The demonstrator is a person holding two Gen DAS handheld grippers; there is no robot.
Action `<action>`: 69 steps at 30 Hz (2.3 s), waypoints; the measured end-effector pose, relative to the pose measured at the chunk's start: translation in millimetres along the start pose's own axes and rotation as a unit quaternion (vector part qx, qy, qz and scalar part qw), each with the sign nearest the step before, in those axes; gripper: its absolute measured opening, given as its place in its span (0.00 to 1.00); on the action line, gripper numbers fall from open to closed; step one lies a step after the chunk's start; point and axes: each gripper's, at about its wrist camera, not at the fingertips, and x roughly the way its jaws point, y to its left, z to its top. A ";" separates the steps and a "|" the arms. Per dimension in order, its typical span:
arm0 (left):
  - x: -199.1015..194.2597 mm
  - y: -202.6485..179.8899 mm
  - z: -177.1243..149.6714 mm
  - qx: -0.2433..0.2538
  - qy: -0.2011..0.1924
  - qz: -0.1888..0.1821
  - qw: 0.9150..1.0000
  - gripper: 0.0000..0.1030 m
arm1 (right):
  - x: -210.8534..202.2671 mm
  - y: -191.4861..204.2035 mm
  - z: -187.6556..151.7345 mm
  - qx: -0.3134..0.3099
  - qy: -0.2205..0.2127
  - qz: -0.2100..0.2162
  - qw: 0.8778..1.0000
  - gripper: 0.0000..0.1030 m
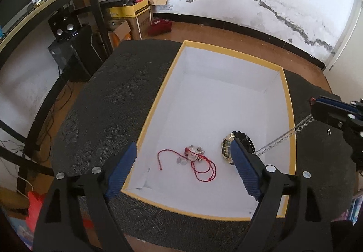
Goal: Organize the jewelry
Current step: 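Lower the silver chain into the white box and open the right tool, then move both tools back over the rug toward the bracelet and ring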
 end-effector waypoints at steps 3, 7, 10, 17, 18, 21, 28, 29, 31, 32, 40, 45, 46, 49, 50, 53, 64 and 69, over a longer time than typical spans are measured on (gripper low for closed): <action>-8.9 6.2 -2.4 0.000 -0.006 0.003 1.000 0.80 | 4.2 3.9 -0.2 -0.002 0.005 -0.003 1.000 0.07; -17.6 12.5 -6.8 0.002 -0.012 0.006 1.000 0.80 | 12.3 5.3 -1.9 -0.001 0.013 -0.007 1.000 0.07; -20.2 17.5 -8.7 0.000 -0.014 0.006 1.000 0.80 | 19.7 3.7 -2.7 0.002 0.021 -0.012 1.000 0.07; -19.7 22.9 -11.3 -0.007 -0.012 0.003 1.000 0.80 | 32.5 -3.1 -3.0 0.016 0.030 -0.023 0.999 0.07; -19.8 23.3 -11.6 -0.008 -0.012 0.003 1.000 0.80 | 31.7 -5.5 -3.5 0.018 0.026 -0.030 0.999 0.07; -19.8 23.8 -12.3 -0.010 -0.013 0.004 1.000 0.80 | 29.7 -12.7 -3.8 0.027 0.015 -0.051 0.998 0.07; -17.6 20.3 -10.3 -0.010 -0.011 0.002 1.000 0.80 | 43.9 -27.7 -7.6 0.047 0.047 -0.020 0.998 0.68; -17.6 19.3 -10.2 -0.009 -0.011 0.002 1.000 0.80 | 42.9 -28.2 -9.0 0.047 0.041 -0.010 0.998 0.87; -18.3 14.3 -10.2 -0.006 -0.011 0.003 1.000 0.80 | 41.4 -31.0 -11.8 0.053 0.041 -0.001 0.998 0.87; -19.0 12.5 -10.6 -0.005 -0.011 0.004 1.000 0.82 | 40.3 -32.8 -13.2 0.057 0.043 0.007 0.997 0.87; -33.6 -16.1 -14.6 0.003 -0.027 -0.011 1.000 0.94 | -10.2 -71.1 -64.8 0.070 -0.014 -0.017 0.997 0.89; -46.2 -68.9 -17.9 0.015 -0.038 -0.055 0.998 0.94 | -65.0 -131.2 -139.4 0.145 -0.073 -0.071 0.984 0.94; -47.6 -82.0 -18.4 0.021 -0.044 -0.062 0.997 0.94 | -73.2 -143.2 -151.8 0.157 -0.084 -0.086 0.980 0.94; -44.3 -132.9 -23.2 0.043 -0.053 -0.087 0.994 0.94 | -92.7 -177.8 -190.7 0.188 -0.112 -0.133 0.966 0.94; -40.7 -151.0 -26.6 0.051 -0.052 -0.095 0.993 0.94 | -95.5 -188.1 -199.6 0.192 -0.119 -0.145 0.963 0.94; -20.5 -213.7 -35.4 0.087 -0.047 -0.119 0.988 0.94 | -94.1 -218.0 -226.4 0.194 -0.125 -0.186 0.955 0.94; 60.3 -310.7 -71.0 0.152 -0.037 -0.109 0.982 0.94 | -59.7 -289.0 -264.4 0.224 -0.083 -0.187 0.953 0.94; 73.0 -316.8 -60.1 0.137 -0.032 -0.118 0.983 0.94 | -51.5 -293.0 -264.9 0.225 -0.080 -0.181 0.954 0.94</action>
